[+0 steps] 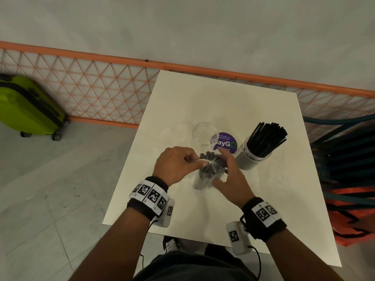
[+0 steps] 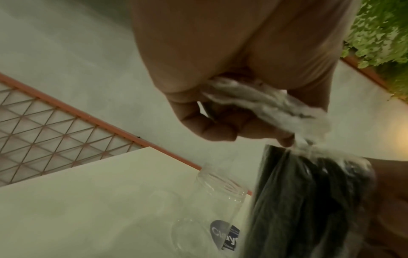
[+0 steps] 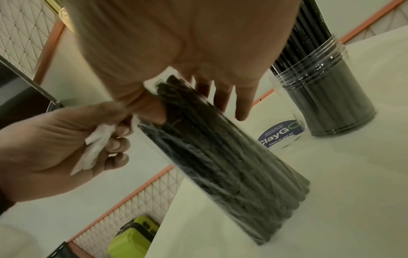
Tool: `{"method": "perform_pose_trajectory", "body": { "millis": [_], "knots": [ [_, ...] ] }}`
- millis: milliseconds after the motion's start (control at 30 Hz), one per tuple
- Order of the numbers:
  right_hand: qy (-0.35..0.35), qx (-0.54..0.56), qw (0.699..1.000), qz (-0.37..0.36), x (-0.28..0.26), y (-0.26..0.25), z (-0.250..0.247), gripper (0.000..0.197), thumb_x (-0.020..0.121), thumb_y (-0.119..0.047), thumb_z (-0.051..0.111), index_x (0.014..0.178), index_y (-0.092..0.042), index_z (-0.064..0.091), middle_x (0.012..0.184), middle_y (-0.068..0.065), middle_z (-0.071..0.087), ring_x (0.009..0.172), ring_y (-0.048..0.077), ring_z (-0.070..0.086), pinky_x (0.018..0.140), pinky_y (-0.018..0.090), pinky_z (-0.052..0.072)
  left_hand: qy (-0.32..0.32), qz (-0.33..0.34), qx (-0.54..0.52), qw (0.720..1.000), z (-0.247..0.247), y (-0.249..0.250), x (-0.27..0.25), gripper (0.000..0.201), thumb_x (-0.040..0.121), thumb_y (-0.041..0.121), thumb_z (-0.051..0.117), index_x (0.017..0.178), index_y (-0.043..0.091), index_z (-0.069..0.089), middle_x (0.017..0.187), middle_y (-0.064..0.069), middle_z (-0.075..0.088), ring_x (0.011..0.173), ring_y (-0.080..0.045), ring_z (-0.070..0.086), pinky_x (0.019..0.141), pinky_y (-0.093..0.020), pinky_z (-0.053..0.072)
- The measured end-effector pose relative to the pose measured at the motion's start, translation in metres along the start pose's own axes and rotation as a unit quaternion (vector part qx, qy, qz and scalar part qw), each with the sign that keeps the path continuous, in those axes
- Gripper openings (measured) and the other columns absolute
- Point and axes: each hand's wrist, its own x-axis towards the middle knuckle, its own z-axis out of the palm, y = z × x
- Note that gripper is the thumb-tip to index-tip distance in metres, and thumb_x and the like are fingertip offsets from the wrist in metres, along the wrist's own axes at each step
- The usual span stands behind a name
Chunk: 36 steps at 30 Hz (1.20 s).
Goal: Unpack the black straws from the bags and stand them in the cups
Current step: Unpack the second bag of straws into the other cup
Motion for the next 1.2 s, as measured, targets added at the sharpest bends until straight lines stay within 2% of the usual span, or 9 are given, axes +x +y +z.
{"method": "perform_pose_trajectory", "body": {
  "millis": [67, 167, 267, 400, 600, 700, 833, 1100, 1200],
  "knots": [
    [-0.04, 0.027, 0.999, 0.008, -0.001, -0.001, 0.007, 0.112, 0.062, -0.03, 0.085, 0.149, -0.037, 0.015, 0.145, -0.003, 0.039, 0.128, 0.009, 0.049, 0.103, 0.03, 0.047, -0.044, 0.014, -0.049, 0.998, -0.001, 0.005, 0.0, 0.02, 0.076, 0.043, 0.083, 0.072, 0.025, 0.076, 0.058, 0.017, 0.067, 0.057, -0.005, 0.059, 0.06, -0.03, 0.047],
    [0.022, 0.002, 0.999, 0.036, 0.004, -0.002, 0.014, 0.114, 0.048, -0.05, 0.091, 0.14, -0.039, 0.024, 0.133, -0.002, 0.045, 0.118, 0.013, 0.055, 0.097, 0.033, 0.051, -0.127, 0.051, -0.091, 0.986, -0.009, 0.014, 0.001, 0.01, 0.082, 0.025, 0.082, 0.089, 0.019, 0.079, 0.083, 0.008, 0.078, 0.078, -0.009, 0.071, 0.076, -0.035, 0.058],
    [0.078, -0.009, 0.996, 0.037, 0.007, -0.005, 0.002, 0.087, 0.058, -0.039, 0.091, 0.129, -0.03, 0.041, 0.12, -0.01, 0.055, 0.107, 0.002, 0.057, 0.089, 0.021, 0.049, -0.158, 0.073, -0.099, 0.98, -0.024, 0.018, 0.001, 0.012, 0.088, 0.018, 0.076, 0.099, 0.018, 0.078, 0.084, 0.012, 0.074, 0.072, 0.0, 0.066, 0.067, -0.022, 0.054],
    [0.001, -0.035, 0.999, 0.005, 0.005, -0.007, -0.019, 0.06, 0.073, -0.02, 0.082, 0.124, -0.028, 0.051, 0.12, -0.019, 0.058, 0.108, -0.013, 0.052, 0.085, 0.003, 0.038, -0.144, 0.077, -0.11, 0.98, -0.038, 0.014, 0.002, 0.012, 0.089, 0.014, 0.073, 0.099, 0.019, 0.078, 0.087, 0.008, 0.076, 0.072, -0.001, 0.063, 0.07, -0.016, 0.048],
    [0.127, -0.004, 0.992, -0.002, 0.007, -0.007, -0.036, 0.049, 0.085, 0.003, 0.057, 0.121, -0.03, 0.054, 0.118, -0.015, 0.059, 0.114, 0.012, 0.058, 0.1, 0.033, 0.046, -0.116, 0.086, -0.154, 0.978, -0.036, 0.023, 0.002, 0.011, 0.09, 0.01, 0.073, 0.099, 0.013, 0.078, 0.087, 0.011, 0.078, 0.082, 0.0, 0.069, 0.077, -0.011, 0.049],
    [0.048, 0.016, 0.998, -0.037, -0.006, -0.016, -0.03, 0.052, 0.081, -0.022, 0.061, 0.131, -0.029, 0.049, 0.123, -0.013, 0.061, 0.116, 0.003, 0.056, 0.098, 0.028, 0.045, -0.118, 0.096, -0.162, 0.975, -0.033, 0.031, 0.004, 0.012, 0.09, 0.013, 0.073, 0.101, 0.015, 0.079, 0.101, 0.002, 0.08, 0.098, -0.011, 0.073, 0.09, -0.022, 0.055],
    [-0.033, -0.064, 0.997, -0.024, -0.009, -0.019, -0.015, 0.101, 0.063, -0.065, 0.078, 0.145, -0.038, 0.026, 0.14, -0.017, 0.044, 0.124, 0.001, 0.044, 0.099, 0.018, 0.037, -0.119, 0.116, -0.143, 0.976, -0.03, 0.038, 0.006, 0.012, 0.09, 0.015, 0.073, 0.101, 0.017, 0.079, 0.097, 0.01, 0.079, 0.09, 0.0, 0.071, 0.087, -0.017, 0.053],
    [-0.033, -0.065, 0.997, -0.01, -0.002, -0.017, -0.018, 0.116, 0.049, -0.07, 0.083, 0.145, -0.041, 0.025, 0.141, -0.015, 0.046, 0.127, 0.006, 0.045, 0.105, 0.037, 0.042, -0.085, 0.131, -0.114, 0.981, -0.043, 0.046, 0.004, 0.013, 0.088, 0.015, 0.075, 0.101, 0.018, 0.079, 0.099, 0.007, 0.079, 0.097, -0.003, 0.072, 0.092, -0.023, 0.054],
    [-0.038, -0.07, 0.997, -0.002, 0.001, -0.018, -0.015, 0.118, 0.047, -0.072, 0.082, 0.145, -0.041, 0.025, 0.143, -0.015, 0.044, 0.129, 0.006, 0.045, 0.107, 0.04, 0.043, -0.085, 0.127, -0.127, 0.98, -0.046, 0.054, 0.001, 0.014, 0.085, 0.012, 0.078, 0.099, 0.016, 0.079, 0.094, 0.007, 0.077, 0.087, 0.0, 0.069, 0.08, -0.019, 0.054]
  ]
}}
